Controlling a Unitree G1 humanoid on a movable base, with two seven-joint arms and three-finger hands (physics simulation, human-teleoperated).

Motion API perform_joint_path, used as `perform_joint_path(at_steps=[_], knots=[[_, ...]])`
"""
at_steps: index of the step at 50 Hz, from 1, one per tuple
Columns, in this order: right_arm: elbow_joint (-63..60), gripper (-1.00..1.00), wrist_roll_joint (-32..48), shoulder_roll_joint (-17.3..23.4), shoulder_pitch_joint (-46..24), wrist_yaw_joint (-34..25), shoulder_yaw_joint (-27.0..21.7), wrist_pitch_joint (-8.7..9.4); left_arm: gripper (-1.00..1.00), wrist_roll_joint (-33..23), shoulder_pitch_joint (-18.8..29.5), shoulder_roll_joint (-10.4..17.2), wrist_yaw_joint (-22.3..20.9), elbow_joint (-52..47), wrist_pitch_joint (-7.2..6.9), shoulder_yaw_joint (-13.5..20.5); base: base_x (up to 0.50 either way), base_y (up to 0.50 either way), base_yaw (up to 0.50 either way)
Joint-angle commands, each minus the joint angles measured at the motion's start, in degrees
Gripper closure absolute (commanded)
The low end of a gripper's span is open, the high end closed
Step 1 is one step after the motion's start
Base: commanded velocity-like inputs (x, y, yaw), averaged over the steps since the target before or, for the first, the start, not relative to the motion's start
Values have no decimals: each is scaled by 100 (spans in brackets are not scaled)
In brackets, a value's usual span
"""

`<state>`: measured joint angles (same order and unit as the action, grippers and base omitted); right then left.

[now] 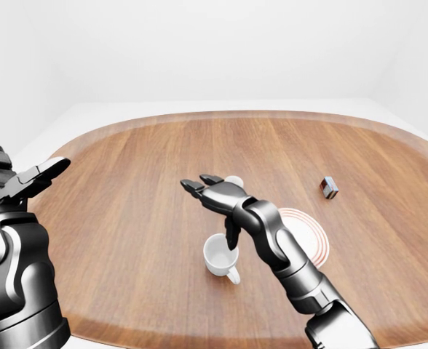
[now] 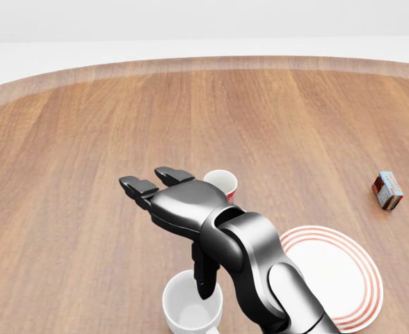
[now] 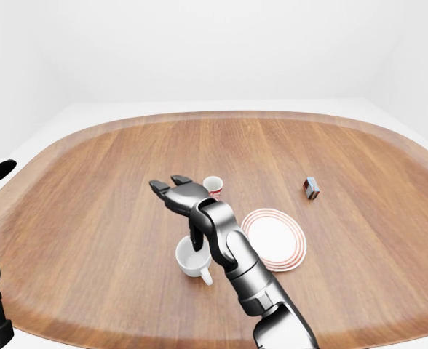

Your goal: Put the white mug on the plate.

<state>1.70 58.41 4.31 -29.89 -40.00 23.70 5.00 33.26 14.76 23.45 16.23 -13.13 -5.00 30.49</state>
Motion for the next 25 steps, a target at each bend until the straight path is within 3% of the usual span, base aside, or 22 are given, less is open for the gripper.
perform_joint_path(at_steps=[1, 11, 17, 25], knots=[[270, -100, 194, -135, 310, 0, -24, 0, -100, -6, 0, -5, 3, -4, 0, -5, 0, 0, 0], [713, -100, 688, -461, 459, 0, -471, 0, -100, -13, -12, -24, 4, -34, 0, -16, 0, 0, 0], [1350, -100, 1020, -791, 387, 0, -1083, 0, -100, -8, -5, -21, 3, -34, 0, -8, 0, 0, 0], [1795, -100, 973, -849, 368, 0, -1189, 0, -100, -20, -5, -30, -2, -37, 0, -22, 0, 0, 0]])
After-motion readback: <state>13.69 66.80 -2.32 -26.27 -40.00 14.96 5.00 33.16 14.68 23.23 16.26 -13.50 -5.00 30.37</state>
